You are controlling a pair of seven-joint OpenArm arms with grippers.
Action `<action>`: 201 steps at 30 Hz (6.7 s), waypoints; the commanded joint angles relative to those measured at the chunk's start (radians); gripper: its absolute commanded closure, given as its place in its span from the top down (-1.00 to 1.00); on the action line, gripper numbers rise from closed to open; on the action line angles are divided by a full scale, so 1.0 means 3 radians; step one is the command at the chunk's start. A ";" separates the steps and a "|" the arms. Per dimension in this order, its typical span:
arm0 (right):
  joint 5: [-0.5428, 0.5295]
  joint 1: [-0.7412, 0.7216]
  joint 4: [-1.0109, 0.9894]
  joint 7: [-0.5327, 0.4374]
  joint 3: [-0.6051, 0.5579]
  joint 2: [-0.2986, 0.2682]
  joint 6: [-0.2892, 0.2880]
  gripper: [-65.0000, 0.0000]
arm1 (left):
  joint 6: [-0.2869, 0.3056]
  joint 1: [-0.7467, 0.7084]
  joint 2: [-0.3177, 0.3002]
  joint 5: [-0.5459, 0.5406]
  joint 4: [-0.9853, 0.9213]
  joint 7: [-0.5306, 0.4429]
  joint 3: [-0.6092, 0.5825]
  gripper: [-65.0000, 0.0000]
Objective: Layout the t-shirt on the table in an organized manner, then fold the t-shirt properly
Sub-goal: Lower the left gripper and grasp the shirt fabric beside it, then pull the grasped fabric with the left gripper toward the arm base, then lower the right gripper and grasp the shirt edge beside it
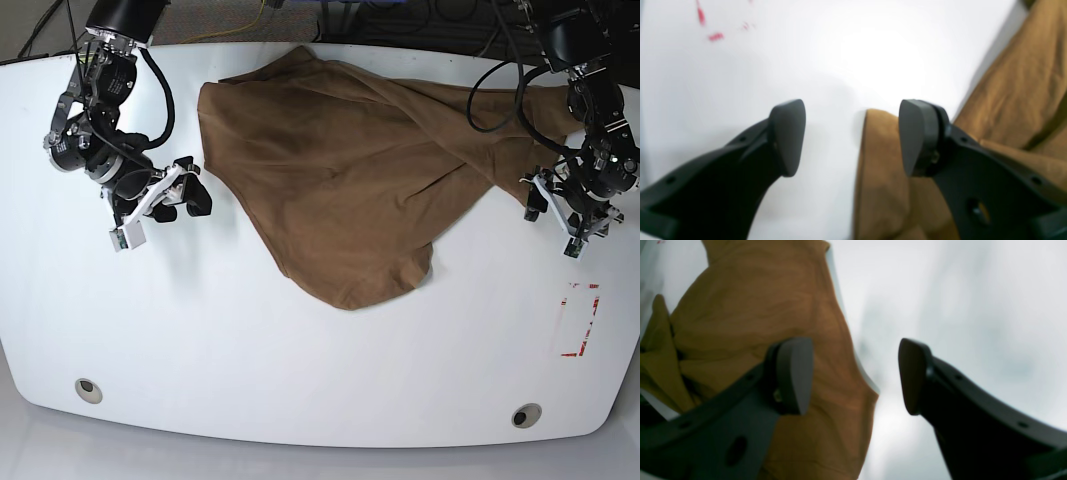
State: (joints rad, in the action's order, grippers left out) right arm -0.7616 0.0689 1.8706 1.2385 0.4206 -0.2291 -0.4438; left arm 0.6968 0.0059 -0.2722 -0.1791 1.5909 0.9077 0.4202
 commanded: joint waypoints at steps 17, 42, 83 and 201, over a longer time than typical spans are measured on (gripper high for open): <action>-0.0057 0.0029 0.0048 -0.0075 0.0022 -0.0037 -0.0001 0.20 | 0.0005 0.0044 -0.0047 -0.0040 -0.0483 -0.0333 -0.0258 0.27; -0.0057 0.0029 0.0048 -0.0080 0.0022 -0.0037 -0.0001 0.19 | 0.0005 -0.0068 -0.0093 0.0288 -0.0488 -0.0394 -0.0263 0.27; -0.0057 0.0034 0.0048 -0.0080 0.0022 -0.0037 -0.0006 0.19 | 0.0005 -0.0073 0.0051 0.0369 0.0116 -0.0384 -0.0242 -0.93; 0.0265 -0.1117 -0.2187 -0.1481 -0.1246 0.0423 -0.0006 0.65 | 0.0005 -0.2160 0.0414 0.0364 0.1190 -0.0093 0.0566 -0.16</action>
State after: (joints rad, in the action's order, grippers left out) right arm -0.6586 -0.2253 1.2251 0.8417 0.0628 -0.0967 -0.4374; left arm 0.6979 -0.6369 -0.1387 -0.0635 1.9312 0.8898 0.5816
